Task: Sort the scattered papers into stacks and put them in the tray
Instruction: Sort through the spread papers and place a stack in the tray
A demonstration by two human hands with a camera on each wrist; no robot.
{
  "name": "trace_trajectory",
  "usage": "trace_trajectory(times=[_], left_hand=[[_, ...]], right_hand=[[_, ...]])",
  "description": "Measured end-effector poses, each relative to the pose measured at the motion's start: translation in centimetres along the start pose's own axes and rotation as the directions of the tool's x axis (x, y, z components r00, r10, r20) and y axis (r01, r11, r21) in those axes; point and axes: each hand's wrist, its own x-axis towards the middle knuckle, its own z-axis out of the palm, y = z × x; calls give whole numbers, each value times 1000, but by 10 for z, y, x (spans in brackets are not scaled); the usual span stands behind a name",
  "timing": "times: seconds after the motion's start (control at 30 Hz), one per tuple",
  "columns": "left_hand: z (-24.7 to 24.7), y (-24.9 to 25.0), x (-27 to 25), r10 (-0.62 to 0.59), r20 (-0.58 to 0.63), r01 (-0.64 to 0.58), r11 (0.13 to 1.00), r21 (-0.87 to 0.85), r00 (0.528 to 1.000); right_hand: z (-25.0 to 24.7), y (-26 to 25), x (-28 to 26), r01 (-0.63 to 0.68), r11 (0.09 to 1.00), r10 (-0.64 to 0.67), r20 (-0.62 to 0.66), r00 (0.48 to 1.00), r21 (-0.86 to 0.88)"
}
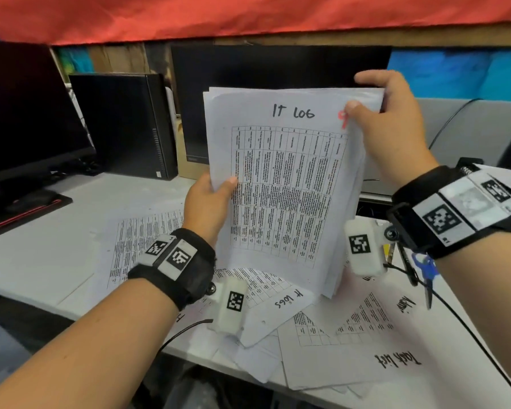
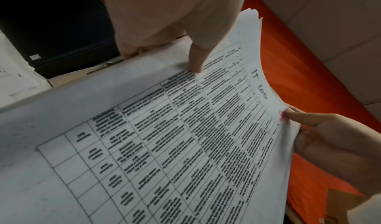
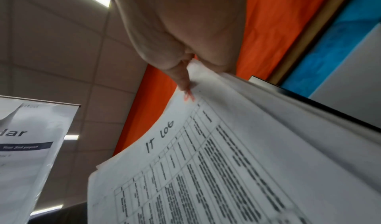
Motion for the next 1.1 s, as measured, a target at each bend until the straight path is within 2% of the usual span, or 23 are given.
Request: trace_trajectory(times=[0.07,0.13,0.23,0.33,0.4,0.5,0.57,0.67,0.77,0.87,0.97,1.1], left_hand=[[1,-2,1,9,-17,-8,1000,11,1000],[1,-2,2,6,-28,-6,1000,-13,1000],[1,1,3,-9,-32,7,998,-68,999],[6,5,-1,2,-29,-4,998,-64,1000],[13,10,-6,36,-37,-38,998,-48,999],[23,20,-16,100,-67,-105,993,-62,993],[26,24,-21,125,-74,-131,988,-82,989],[25,16,-26,116,-51,-121,989,-90,992],[23,1,-28,80,-18,-81,996,-45,997],[25,-13,-25,23,-27,-23,1000,-15,999],[29,-22,-23,-36,-66,36,999,-3,997],[29,-23,-20,-42,-50,42,999,13,998]], right_hand=[[-5,10,-9,-43,989,44,3,999,144],[-8,25,-21,-156,963,143,74,987,220],[-4,53,-48,-336,932,299,240,924,135],[7,72,-72,-427,903,402,255,879,48],[15,72,-78,-419,905,402,171,900,75],[22,64,-80,-329,933,331,11,944,149],[24,62,-83,-278,940,292,-46,955,199],[24,68,-92,-299,920,318,-35,948,251],[26,76,-95,-367,894,372,31,928,258],[35,80,-93,-422,882,416,75,906,208],[41,83,-88,-445,884,441,64,895,143],[36,84,-81,-457,886,454,62,889,79]])
